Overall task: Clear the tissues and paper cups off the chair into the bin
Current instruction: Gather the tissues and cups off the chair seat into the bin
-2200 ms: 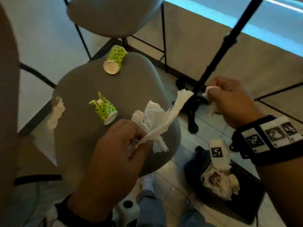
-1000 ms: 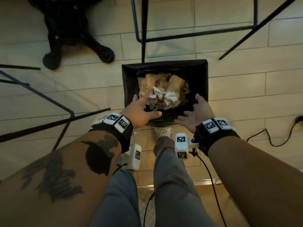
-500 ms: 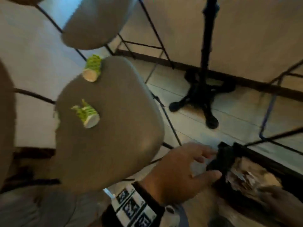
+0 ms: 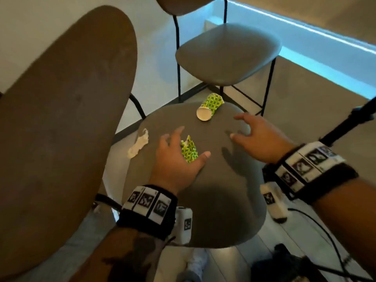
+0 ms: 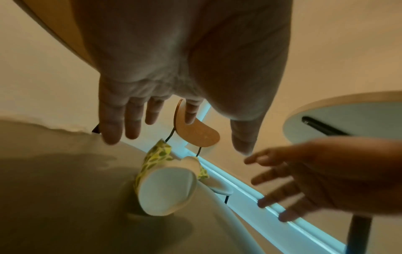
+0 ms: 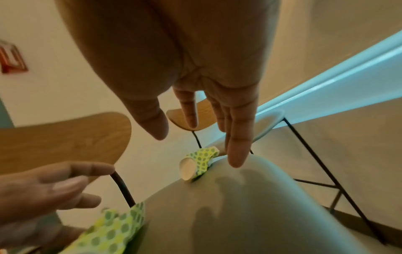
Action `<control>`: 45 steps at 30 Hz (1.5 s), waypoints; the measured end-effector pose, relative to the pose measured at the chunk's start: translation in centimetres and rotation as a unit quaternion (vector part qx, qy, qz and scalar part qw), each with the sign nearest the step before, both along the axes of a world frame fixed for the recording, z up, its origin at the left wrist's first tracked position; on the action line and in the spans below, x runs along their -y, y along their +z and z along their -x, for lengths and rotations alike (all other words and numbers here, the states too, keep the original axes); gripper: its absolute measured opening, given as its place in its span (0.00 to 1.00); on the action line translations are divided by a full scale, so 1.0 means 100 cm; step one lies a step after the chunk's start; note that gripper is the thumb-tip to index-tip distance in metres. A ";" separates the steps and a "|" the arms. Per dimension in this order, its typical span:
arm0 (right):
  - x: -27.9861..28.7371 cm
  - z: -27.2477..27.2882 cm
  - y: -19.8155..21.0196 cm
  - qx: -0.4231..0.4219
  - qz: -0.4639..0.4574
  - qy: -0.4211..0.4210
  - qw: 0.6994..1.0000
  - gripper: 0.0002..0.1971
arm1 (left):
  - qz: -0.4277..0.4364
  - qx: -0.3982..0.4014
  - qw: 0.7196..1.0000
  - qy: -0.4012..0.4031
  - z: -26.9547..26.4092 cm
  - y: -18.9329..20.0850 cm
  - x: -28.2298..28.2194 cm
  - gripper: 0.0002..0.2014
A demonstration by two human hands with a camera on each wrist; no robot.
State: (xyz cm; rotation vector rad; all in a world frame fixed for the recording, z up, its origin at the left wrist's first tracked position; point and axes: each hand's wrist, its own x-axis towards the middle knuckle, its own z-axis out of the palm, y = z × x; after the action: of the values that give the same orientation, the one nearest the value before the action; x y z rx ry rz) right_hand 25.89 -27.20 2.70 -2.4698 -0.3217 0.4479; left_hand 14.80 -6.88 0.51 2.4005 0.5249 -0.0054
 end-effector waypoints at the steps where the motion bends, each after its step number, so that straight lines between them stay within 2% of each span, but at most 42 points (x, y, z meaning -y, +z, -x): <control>1: -0.017 -0.017 -0.005 0.011 0.030 0.020 0.999 0.35 | 0.010 -0.038 0.999 0.000 -0.009 -0.004 -0.001 0.49; 5: -0.070 -0.061 -0.021 0.039 0.119 0.081 0.989 0.43 | 0.037 -0.131 0.990 -0.026 -0.029 -0.014 -0.003 0.50; 11: -0.102 -0.088 -0.038 0.016 0.209 0.119 0.970 0.44 | 0.017 -0.135 0.990 -0.043 -0.027 -0.027 -0.014 0.43; 13: -0.101 -0.090 -0.044 0.028 0.221 0.130 0.966 0.38 | 0.019 -0.122 0.991 -0.044 -0.026 -0.026 -0.017 0.40; 15: -0.096 -0.087 -0.044 0.054 0.211 0.128 0.968 0.26 | 0.020 -0.110 0.993 -0.047 -0.023 -0.023 -0.016 0.37; 17: -0.086 -0.081 -0.044 0.072 0.190 0.127 0.971 0.18 | 0.014 -0.095 0.994 -0.061 -0.020 -0.019 -0.011 0.35; 21: -0.037 -0.055 -0.042 0.062 0.070 0.085 0.992 0.11 | 0.027 -0.045 0.994 -0.100 -0.009 -0.009 0.019 0.30; 26: 0.081 0.023 -0.033 0.081 -0.014 -0.029 0.996 0.07 | 0.048 -0.006 0.977 -0.209 0.012 -0.002 0.093 0.31; 29: 0.158 0.095 -0.045 0.066 -0.075 -0.136 0.986 0.07 | 0.094 -0.020 0.953 -0.289 0.032 -0.012 0.154 0.30; 32: 0.220 0.176 -0.071 0.040 -0.069 -0.241 0.967 0.09 | 0.107 -0.033 0.919 -0.379 0.053 -0.036 0.212 0.30; 38: 0.304 0.312 -0.160 -0.009 -0.075 -0.395 0.916 0.11 | 0.114 -0.104 0.848 -0.506 0.098 -0.120 0.309 0.31; 43: 0.333 0.392 -0.253 -0.066 -0.099 -0.481 0.868 0.09 | 0.081 -0.201 0.785 -0.581 0.137 -0.220 0.363 0.33; 45: 0.338 0.415 -0.291 -0.110 -0.096 -0.509 0.848 0.11 | 0.054 -0.234 0.762 -0.601 0.151 -0.262 0.380 0.34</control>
State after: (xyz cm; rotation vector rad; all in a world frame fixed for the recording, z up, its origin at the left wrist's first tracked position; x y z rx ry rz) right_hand -15.64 -61.02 -26.35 -1.9933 0.9612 0.2015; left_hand -0.27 -44.87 -25.67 2.1799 -0.8720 -1.1657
